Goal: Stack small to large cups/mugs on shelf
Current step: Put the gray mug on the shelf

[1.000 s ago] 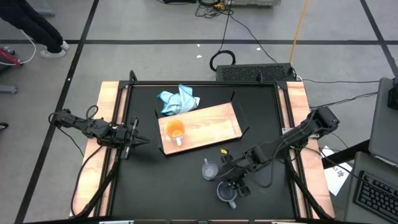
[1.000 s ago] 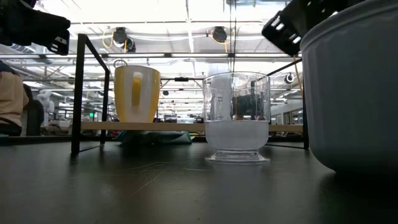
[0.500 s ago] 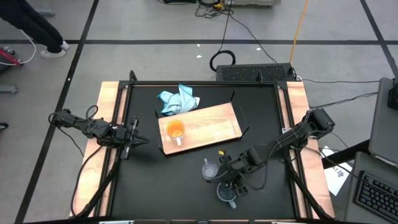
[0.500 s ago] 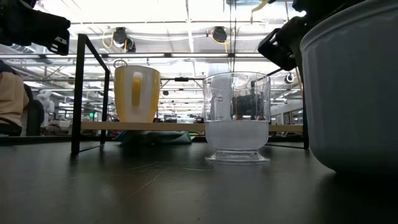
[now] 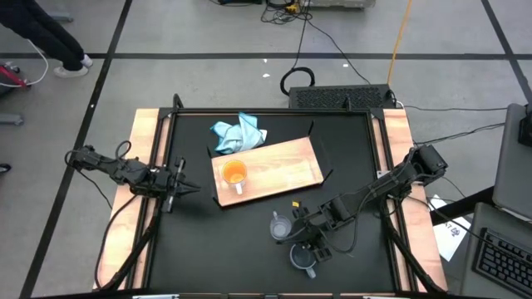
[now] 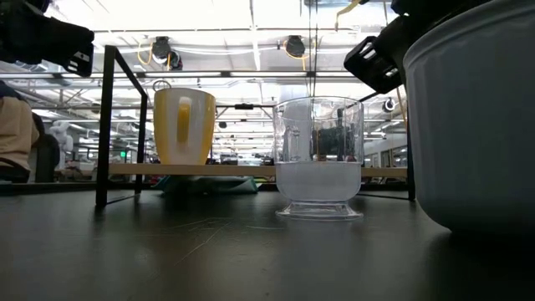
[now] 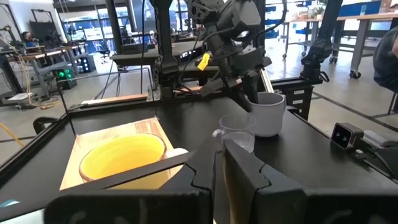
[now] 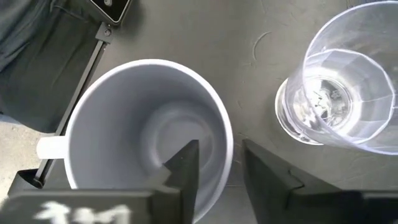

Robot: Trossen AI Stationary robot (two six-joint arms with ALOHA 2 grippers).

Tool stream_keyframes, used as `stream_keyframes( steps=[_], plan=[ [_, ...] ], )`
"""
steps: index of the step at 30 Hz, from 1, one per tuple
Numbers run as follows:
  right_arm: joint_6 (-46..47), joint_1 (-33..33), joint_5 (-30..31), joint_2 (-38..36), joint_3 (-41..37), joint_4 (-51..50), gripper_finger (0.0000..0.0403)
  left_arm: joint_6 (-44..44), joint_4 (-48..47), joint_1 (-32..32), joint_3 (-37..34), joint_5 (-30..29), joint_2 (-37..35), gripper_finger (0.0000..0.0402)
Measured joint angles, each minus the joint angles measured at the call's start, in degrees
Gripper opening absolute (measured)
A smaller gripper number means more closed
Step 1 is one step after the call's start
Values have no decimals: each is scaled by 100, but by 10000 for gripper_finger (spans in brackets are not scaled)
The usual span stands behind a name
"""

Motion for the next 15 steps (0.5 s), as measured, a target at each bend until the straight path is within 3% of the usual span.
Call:
stream_keyframes(
  steps=[8, 15],
  plan=[
    [155, -171, 29, -2, 0, -7, 13, 0, -33, -1, 0, 0, -1, 33],
    [170, -256, 23, 0, -2, 0, 5, 2, -30, -2, 0, 0, 1, 33]
  ],
)
